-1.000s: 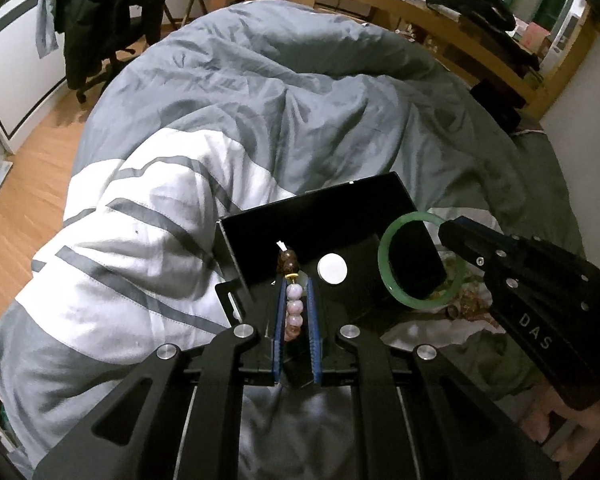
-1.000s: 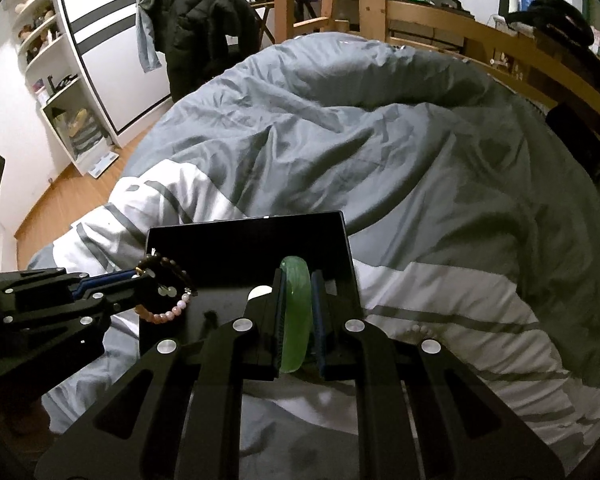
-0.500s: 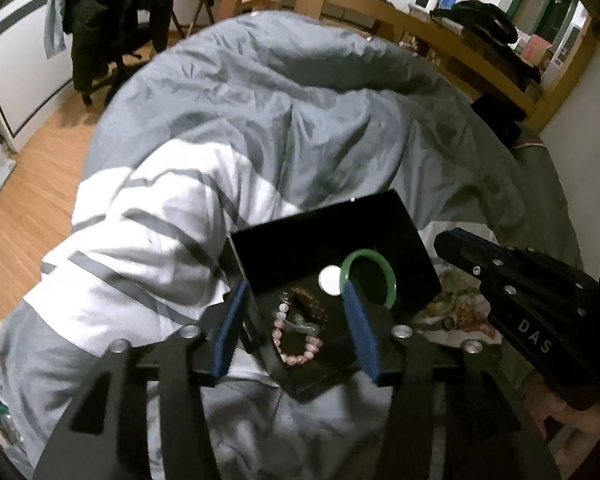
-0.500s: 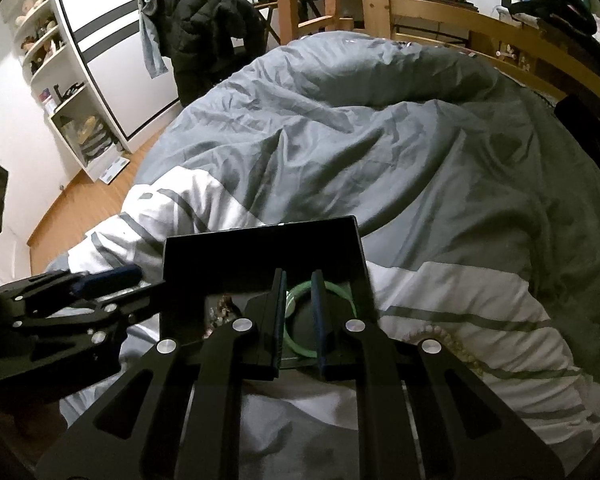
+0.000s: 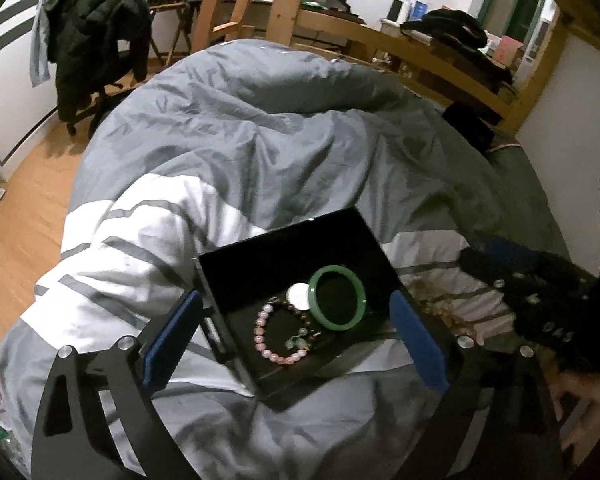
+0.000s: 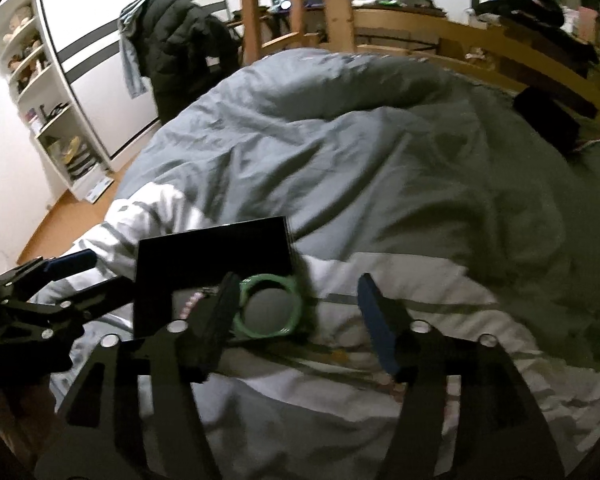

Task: Organize jewelry
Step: 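Reach the left tool to the white bead bracelet while the right tool reaches the red bead bracelet, then grasp and lift the white bead bracelet with the left tool while the right tool lifts the red bracelet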

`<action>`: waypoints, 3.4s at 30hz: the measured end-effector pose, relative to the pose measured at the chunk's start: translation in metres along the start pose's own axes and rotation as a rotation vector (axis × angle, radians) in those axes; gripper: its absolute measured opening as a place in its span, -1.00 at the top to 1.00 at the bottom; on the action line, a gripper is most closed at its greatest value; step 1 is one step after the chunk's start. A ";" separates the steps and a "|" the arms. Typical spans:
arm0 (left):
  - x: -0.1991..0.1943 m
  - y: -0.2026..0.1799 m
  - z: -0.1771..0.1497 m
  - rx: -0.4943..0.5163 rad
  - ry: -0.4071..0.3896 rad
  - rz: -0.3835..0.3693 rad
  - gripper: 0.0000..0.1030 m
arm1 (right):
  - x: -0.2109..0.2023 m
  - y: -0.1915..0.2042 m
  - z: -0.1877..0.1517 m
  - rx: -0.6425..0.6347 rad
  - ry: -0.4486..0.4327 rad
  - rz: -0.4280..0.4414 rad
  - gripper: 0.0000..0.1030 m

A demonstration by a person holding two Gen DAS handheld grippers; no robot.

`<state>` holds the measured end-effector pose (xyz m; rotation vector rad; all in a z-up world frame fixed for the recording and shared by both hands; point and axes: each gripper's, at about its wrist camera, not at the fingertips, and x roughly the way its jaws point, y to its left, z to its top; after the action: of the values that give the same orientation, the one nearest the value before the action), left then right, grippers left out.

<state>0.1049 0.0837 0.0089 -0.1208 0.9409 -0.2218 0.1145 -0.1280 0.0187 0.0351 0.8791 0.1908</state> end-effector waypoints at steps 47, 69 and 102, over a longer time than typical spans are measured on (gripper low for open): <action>0.144 -0.169 -0.058 0.495 -0.008 0.018 -0.79 | 0.078 -0.105 -0.116 -0.047 0.266 -0.106 -0.14; 0.157 -0.135 -0.033 0.315 0.109 -0.128 0.84 | 0.048 -0.117 -0.106 0.048 0.139 -0.041 0.84; 0.045 -0.133 -0.036 0.299 0.003 -0.110 0.84 | -0.044 -0.102 -0.081 0.098 -0.041 -0.019 0.83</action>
<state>0.0828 -0.0568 -0.0211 0.1034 0.8953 -0.4611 0.0407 -0.2396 -0.0108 0.1217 0.8475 0.1290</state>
